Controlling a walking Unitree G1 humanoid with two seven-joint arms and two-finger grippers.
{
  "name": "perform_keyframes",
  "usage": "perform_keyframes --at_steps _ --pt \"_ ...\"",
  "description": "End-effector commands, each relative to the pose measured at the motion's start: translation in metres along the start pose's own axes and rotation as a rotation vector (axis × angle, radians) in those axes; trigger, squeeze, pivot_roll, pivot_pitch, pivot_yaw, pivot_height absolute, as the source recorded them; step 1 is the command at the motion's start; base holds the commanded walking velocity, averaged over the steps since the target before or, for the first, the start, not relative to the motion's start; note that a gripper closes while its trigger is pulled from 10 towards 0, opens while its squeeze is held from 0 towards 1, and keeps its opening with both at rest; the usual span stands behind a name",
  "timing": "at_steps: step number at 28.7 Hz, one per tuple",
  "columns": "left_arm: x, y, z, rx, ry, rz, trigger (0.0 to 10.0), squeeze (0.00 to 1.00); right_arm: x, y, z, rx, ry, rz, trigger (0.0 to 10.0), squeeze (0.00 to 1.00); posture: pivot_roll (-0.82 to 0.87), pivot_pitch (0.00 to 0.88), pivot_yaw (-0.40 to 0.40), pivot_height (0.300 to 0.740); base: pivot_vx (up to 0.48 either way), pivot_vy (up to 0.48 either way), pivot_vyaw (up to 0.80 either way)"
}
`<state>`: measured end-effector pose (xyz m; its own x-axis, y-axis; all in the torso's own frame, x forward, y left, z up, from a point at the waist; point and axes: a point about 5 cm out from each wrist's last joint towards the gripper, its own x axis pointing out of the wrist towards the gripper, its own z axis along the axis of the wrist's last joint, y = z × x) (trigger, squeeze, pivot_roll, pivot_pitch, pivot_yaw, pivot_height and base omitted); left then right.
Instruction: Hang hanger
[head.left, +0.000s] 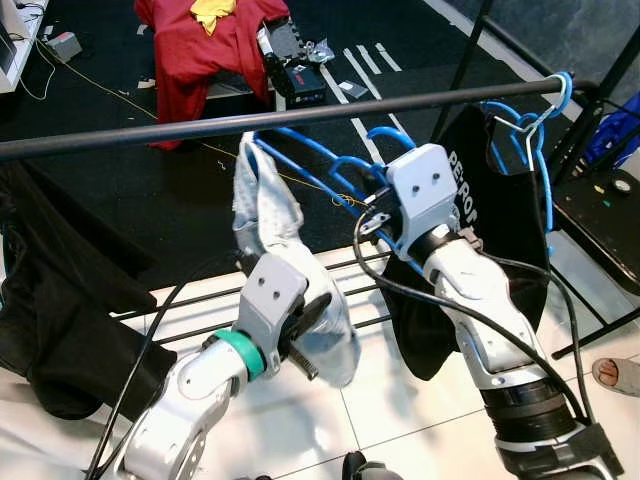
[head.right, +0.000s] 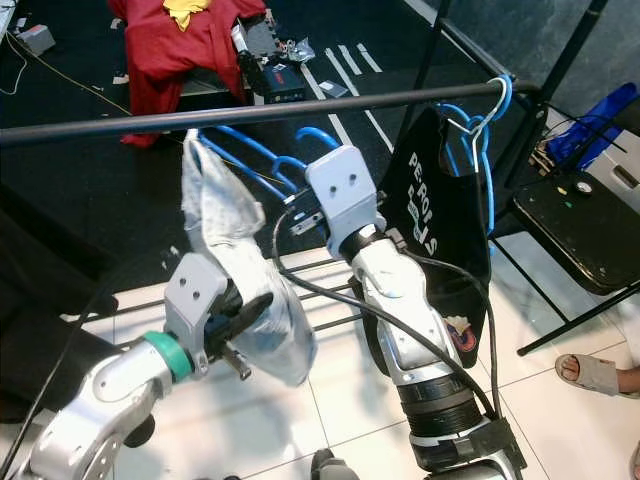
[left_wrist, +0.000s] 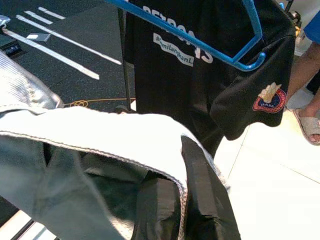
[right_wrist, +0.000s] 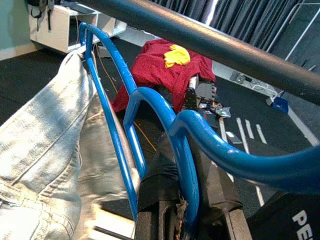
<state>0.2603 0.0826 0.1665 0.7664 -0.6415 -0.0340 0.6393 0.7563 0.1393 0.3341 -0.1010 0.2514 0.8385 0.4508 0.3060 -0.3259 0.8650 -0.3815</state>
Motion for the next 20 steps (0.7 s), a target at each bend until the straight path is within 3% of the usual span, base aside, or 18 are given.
perform_keyframes --at_steps 1,5,10,16,17,18,20 --pt "0.002 -0.005 -0.002 0.01 -0.006 0.004 10.0 0.0 0.002 0.003 0.012 0.002 -0.073 0.029 10.0 0.0 -0.17 0.151 0.037 0.74 0.0 0.0 0.0" --pt "0.009 -0.012 0.002 0.06 -0.041 -0.005 10.0 0.0 0.0 0.011 0.031 0.01 -0.165 0.159 10.0 0.0 -0.18 0.147 0.034 0.74 0.0 0.0 0.0" --pt "0.021 -0.017 0.014 0.186 -0.116 -0.004 10.0 0.0 -0.006 0.007 0.06 -0.052 -0.255 0.309 10.0 0.0 -0.19 0.147 0.028 0.74 0.0 0.0 0.0" --pt "0.029 -0.022 0.016 0.269 -0.139 -0.039 10.0 0.0 -0.016 0.007 0.061 -0.111 -0.232 0.446 10.0 0.0 -0.2 0.149 0.027 0.74 0.0 0.0 0.0" --pt "0.03 -0.022 0.018 0.272 -0.147 -0.05 10.0 0.1 -0.017 0.007 0.06 -0.12 -0.226 0.465 10.0 0.0 -0.2 0.149 0.029 0.74 0.0 0.0 0.0" --pt "0.031 -0.022 0.019 0.274 -0.155 -0.052 10.0 0.27 -0.018 0.006 0.059 -0.125 -0.221 0.479 10.0 0.0 -0.2 0.149 0.029 0.74 0.0 0.0 0.0" --pt "0.031 -0.022 0.02 0.276 -0.159 -0.052 10.0 0.27 -0.019 0.006 0.059 -0.127 -0.218 0.486 10.0 0.0 -0.2 0.149 0.029 0.74 0.0 0.0 0.0"
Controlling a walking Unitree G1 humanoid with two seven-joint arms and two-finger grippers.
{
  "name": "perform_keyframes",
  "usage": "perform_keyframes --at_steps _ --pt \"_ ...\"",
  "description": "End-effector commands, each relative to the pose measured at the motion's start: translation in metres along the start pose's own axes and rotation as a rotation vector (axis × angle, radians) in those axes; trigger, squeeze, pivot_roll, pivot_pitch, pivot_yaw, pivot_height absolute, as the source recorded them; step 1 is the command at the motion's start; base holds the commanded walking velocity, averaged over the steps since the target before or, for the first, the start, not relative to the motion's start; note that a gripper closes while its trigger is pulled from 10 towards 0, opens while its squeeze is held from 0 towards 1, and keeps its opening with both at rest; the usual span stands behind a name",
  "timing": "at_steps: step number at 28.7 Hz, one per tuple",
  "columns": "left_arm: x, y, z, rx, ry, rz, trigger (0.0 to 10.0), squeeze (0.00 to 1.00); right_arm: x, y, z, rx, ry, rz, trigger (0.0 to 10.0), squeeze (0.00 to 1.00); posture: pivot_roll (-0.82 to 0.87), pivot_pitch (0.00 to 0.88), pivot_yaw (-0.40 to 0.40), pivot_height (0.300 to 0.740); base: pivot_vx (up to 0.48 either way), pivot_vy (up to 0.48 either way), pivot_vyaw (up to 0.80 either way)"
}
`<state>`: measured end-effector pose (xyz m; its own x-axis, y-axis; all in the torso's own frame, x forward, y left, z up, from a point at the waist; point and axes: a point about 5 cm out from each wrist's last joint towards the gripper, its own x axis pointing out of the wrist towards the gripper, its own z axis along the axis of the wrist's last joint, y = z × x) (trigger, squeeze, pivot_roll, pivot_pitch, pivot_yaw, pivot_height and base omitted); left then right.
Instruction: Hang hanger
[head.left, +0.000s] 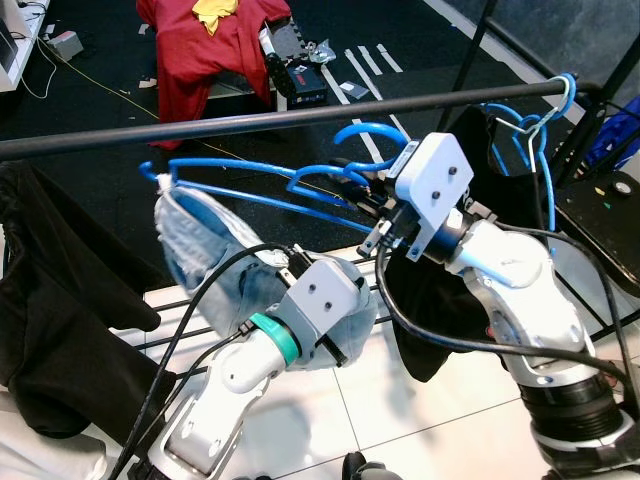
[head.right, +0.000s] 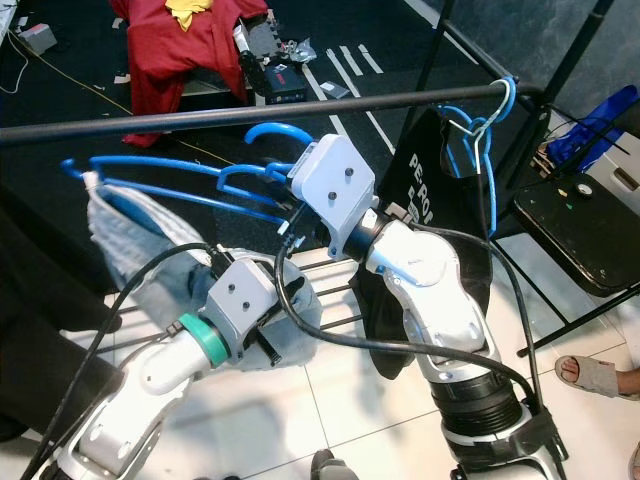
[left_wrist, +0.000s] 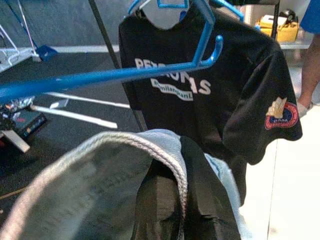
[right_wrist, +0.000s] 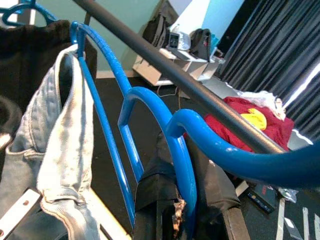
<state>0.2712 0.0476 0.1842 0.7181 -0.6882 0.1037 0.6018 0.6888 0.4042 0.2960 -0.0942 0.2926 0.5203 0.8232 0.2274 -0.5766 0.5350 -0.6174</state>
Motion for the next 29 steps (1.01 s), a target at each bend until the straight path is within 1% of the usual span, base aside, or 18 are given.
perform_keyframes --at_steps 1,6,7,8,9,11,12,15,16,18,19,21,25,27,28,29 --pt "0.001 -0.004 0.001 -0.001 -0.018 -0.027 10.0 1.0 -0.001 0.003 0.005 -0.005 -0.026 0.031 10.0 0.0 -0.2 0.151 0.035 0.74 0.0 0.0 0.0" --pt "-0.004 0.001 0.0 0.019 -0.025 -0.022 10.0 1.0 -0.001 0.003 0.008 -0.024 -0.03 0.072 10.0 0.0 -0.19 0.15 0.04 0.74 0.0 0.0 0.0" --pt "-0.005 0.002 -0.001 0.035 -0.024 -0.024 10.0 1.0 -0.001 0.003 0.009 -0.032 -0.035 0.082 10.0 0.0 -0.19 0.15 0.04 0.74 0.0 0.0 0.0" --pt "-0.006 0.003 -0.001 0.065 -0.026 -0.031 10.0 0.67 0.0 0.003 0.012 -0.044 -0.042 0.099 10.0 0.0 -0.19 0.15 0.04 0.74 0.0 0.0 0.0" --pt "-0.009 0.004 -0.001 0.094 -0.034 -0.049 10.0 0.0 -0.001 0.002 0.015 -0.058 -0.049 0.117 10.0 0.0 -0.19 0.15 0.04 0.74 0.0 0.0 0.0" --pt "-0.012 0.004 -0.002 0.125 -0.045 -0.085 10.0 0.0 -0.002 0.0 0.019 -0.071 -0.054 0.139 10.0 0.0 -0.19 0.151 0.042 0.74 0.0 0.0 0.0" --pt "-0.012 0.004 -0.002 0.125 -0.045 -0.085 10.0 0.0 -0.002 0.0 0.019 -0.071 -0.054 0.139 10.0 0.0 -0.19 0.151 0.042 0.74 0.0 0.0 0.0" --pt "-0.018 -0.004 -0.007 0.157 -0.049 -0.2 10.0 0.0 -0.003 -0.003 0.022 -0.091 -0.055 0.168 10.0 0.0 -0.2 0.153 0.044 0.74 0.0 0.0 0.0" --pt "-0.018 -0.004 -0.007 0.157 -0.049 -0.2 10.0 0.0 -0.003 -0.003 0.022 -0.091 -0.055 0.168 10.0 0.0 -0.2 0.153 0.044 0.74 0.0 0.0 0.0" --pt "-0.019 -0.008 -0.008 0.176 -0.059 -0.244 10.0 0.0 -0.003 -0.006 0.024 -0.098 -0.058 0.175 10.0 0.0 -0.2 0.154 0.045 0.74 0.0 0.0 0.0" --pt "-0.019 -0.008 -0.008 0.176 -0.059 -0.244 10.0 0.0 -0.003 -0.006 0.024 -0.098 -0.058 0.175 10.0 0.0 -0.2 0.154 0.045 0.74 0.0 0.0 0.0" --pt "-0.021 -0.012 -0.009 0.197 -0.07 -0.279 10.0 0.0 -0.004 -0.009 0.025 -0.1 -0.057 0.176 10.0 0.0 -0.2 0.154 0.045 0.74 0.0 0.0 0.0" --pt "-0.024 -0.012 -0.01 0.228 -0.08 -0.308 10.0 0.0 -0.005 -0.012 0.024 -0.106 -0.051 0.179 10.0 0.0 -0.21 0.157 0.044 0.74 0.0 0.0 0.0" --pt "-0.029 -0.008 -0.012 0.274 -0.079 -0.322 10.0 0.0 -0.006 -0.013 0.024 -0.107 -0.044 0.178 10.0 0.0 -0.21 0.16 0.043 0.74 0.0 0.0 0.0" --pt "-0.029 -0.008 -0.012 0.274 -0.079 -0.322 10.0 0.0 -0.006 -0.013 0.024 -0.107 -0.044 0.178 10.0 0.0 -0.21 0.16 0.043 0.74 0.0 0.0 0.0" --pt "-0.031 -0.004 -0.014 0.294 -0.075 -0.316 10.0 0.0 -0.006 -0.014 0.023 -0.106 -0.042 0.176 10.0 0.0 -0.21 0.16 0.043 0.74 0.0 0.0 0.0"
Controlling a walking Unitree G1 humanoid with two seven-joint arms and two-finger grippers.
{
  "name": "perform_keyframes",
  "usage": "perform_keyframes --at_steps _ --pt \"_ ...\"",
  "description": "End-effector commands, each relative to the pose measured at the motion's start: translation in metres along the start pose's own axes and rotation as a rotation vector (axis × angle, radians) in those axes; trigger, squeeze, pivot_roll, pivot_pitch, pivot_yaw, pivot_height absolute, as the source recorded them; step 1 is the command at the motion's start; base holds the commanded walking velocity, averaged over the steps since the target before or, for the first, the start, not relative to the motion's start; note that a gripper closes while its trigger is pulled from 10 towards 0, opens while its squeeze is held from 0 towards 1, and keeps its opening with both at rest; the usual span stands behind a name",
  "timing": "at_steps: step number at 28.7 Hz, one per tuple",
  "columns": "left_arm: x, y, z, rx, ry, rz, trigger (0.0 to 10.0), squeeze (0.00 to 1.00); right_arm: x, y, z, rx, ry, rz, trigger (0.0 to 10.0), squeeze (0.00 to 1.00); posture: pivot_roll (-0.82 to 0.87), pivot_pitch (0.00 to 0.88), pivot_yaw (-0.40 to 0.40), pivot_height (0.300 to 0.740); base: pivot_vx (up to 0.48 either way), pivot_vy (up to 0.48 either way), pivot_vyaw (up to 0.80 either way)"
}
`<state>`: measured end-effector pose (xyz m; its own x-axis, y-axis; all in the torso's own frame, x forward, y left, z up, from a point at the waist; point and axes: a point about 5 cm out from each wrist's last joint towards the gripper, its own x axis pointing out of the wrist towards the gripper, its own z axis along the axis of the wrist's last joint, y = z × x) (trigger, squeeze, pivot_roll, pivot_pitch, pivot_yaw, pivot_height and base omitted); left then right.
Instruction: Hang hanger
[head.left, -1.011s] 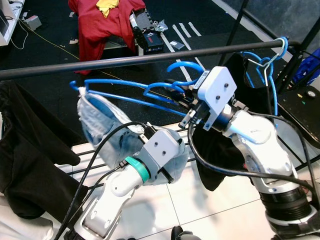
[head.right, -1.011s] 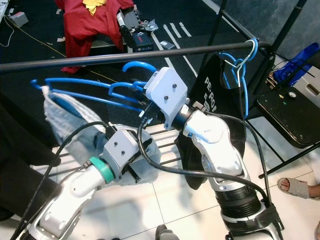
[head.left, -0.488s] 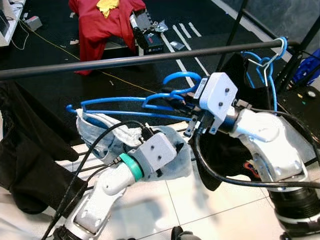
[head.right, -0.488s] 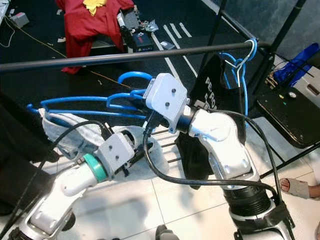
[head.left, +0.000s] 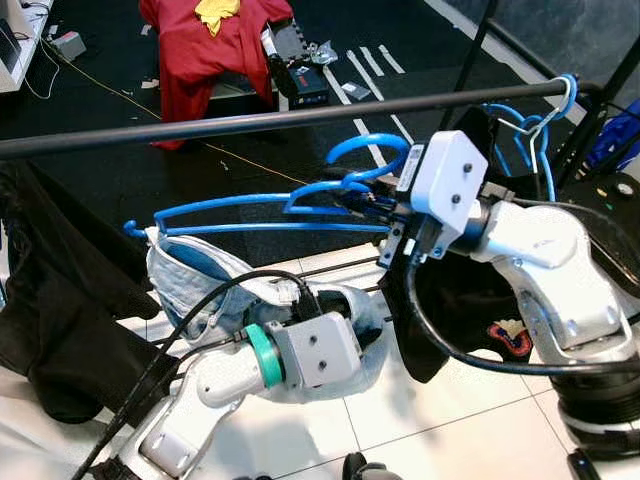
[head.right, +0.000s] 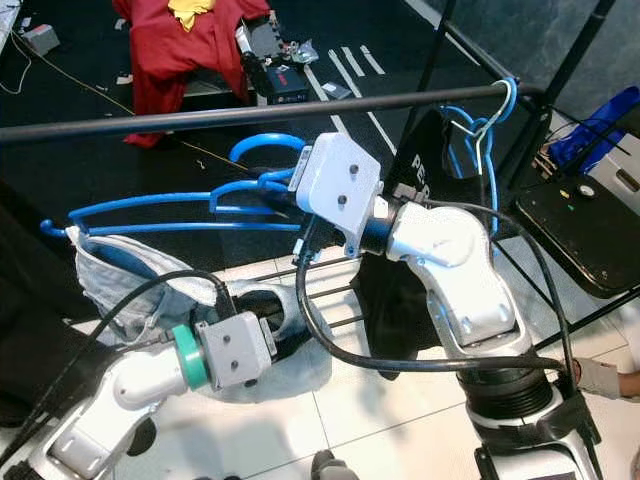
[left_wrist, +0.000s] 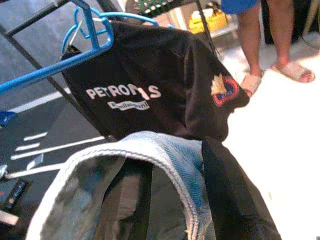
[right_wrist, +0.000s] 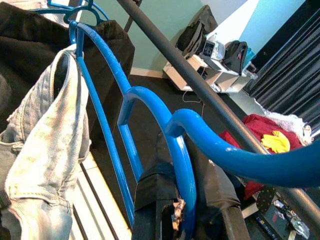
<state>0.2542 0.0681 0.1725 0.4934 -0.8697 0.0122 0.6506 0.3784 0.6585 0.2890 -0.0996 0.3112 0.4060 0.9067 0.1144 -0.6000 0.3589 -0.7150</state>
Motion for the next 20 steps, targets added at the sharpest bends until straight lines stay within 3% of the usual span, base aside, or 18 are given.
perform_keyframes --at_steps 1,8,13,20 --pt "-0.006 -0.003 -0.006 0.019 0.018 -0.02 10.0 0.0 -0.003 -0.003 0.005 -0.015 -0.028 -0.01 10.0 0.0 -0.2 0.161 0.045 0.74 0.0 0.0 0.0" --pt "-0.021 0.011 -0.019 -0.045 0.099 0.028 10.0 0.0 -0.006 0.002 0.007 0.0 -0.033 0.02 10.0 0.0 -0.2 0.162 0.054 0.74 0.0 0.0 0.0" --pt "-0.03 0.005 -0.031 -0.111 0.157 -0.024 10.0 0.0 -0.007 0.003 0.01 0.004 -0.043 0.025 10.0 0.0 -0.19 0.159 0.059 0.74 0.0 0.0 0.0" --pt "-0.029 -0.003 -0.041 -0.086 0.18 -0.029 10.0 0.0 -0.007 0.001 0.012 0.023 -0.058 -0.009 10.0 0.0 -0.19 0.155 0.057 0.74 0.0 0.0 0.0"
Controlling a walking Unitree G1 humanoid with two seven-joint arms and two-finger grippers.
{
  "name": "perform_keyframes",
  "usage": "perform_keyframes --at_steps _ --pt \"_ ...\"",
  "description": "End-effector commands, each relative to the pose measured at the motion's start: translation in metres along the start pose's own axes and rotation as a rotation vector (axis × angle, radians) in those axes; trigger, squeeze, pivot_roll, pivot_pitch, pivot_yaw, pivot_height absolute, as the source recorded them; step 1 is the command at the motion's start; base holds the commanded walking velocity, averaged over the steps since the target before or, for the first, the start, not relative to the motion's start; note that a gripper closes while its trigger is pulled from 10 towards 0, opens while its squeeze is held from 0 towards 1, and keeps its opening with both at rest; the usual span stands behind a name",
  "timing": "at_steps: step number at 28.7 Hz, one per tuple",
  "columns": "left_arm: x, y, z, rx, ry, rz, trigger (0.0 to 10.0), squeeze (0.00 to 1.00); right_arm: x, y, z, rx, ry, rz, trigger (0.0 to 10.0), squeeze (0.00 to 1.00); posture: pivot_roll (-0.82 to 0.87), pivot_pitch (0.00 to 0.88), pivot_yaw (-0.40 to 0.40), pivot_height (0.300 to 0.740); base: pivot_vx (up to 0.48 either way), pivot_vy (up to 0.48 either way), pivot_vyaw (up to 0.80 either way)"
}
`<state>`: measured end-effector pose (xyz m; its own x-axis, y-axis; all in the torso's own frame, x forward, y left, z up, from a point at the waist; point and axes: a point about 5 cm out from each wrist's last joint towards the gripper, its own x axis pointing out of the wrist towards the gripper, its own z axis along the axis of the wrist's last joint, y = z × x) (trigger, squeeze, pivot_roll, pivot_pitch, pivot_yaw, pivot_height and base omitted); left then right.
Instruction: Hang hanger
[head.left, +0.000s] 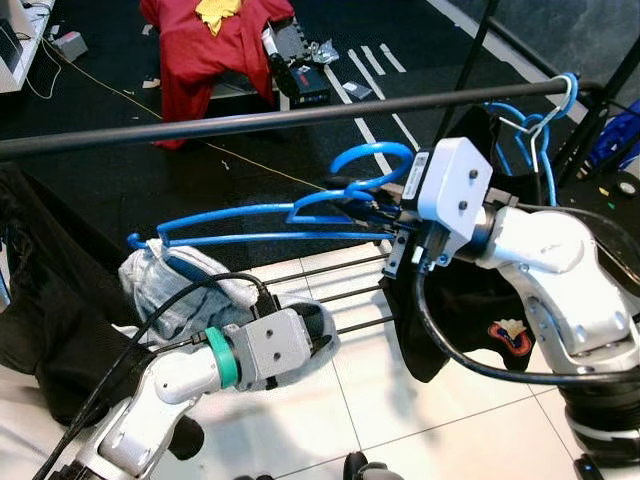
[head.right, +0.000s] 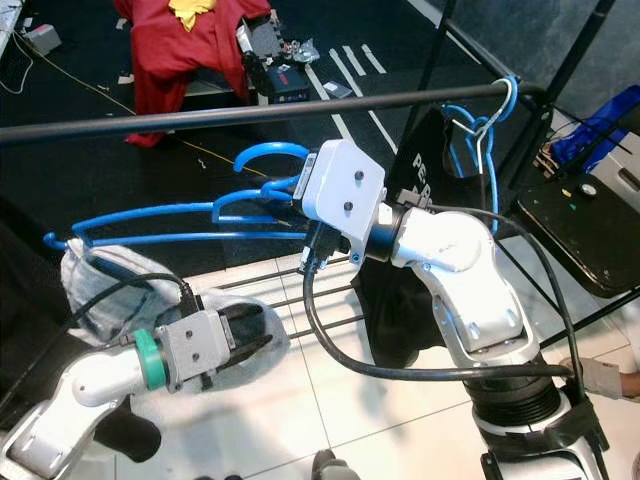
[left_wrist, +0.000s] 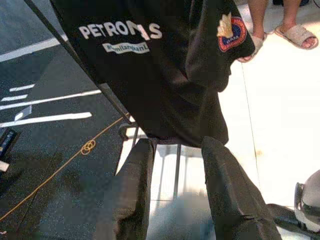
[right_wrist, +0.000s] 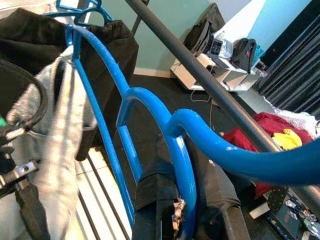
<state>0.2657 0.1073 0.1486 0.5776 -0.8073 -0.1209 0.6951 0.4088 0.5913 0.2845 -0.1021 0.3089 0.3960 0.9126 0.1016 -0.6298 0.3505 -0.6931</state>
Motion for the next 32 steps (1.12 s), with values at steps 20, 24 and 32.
perform_keyframes --at_steps 20,24,32 --pt "-0.036 0.005 -0.014 -0.047 0.107 0.192 10.0 0.0 -0.005 -0.012 0.026 -0.068 -0.083 -0.063 10.0 0.0 -0.19 0.149 0.071 0.74 0.0 0.0 0.0" --pt "-0.063 -0.005 -0.012 -0.116 0.116 0.182 10.0 0.0 -0.006 -0.014 0.027 -0.074 -0.086 -0.064 10.0 0.0 -0.18 0.151 0.069 0.74 0.0 0.0 0.0" --pt "-0.083 -0.016 -0.019 -0.076 0.196 0.158 10.0 0.0 -0.006 -0.019 0.024 -0.08 -0.078 -0.065 10.0 0.0 -0.16 0.154 0.066 0.74 0.0 0.0 0.0"
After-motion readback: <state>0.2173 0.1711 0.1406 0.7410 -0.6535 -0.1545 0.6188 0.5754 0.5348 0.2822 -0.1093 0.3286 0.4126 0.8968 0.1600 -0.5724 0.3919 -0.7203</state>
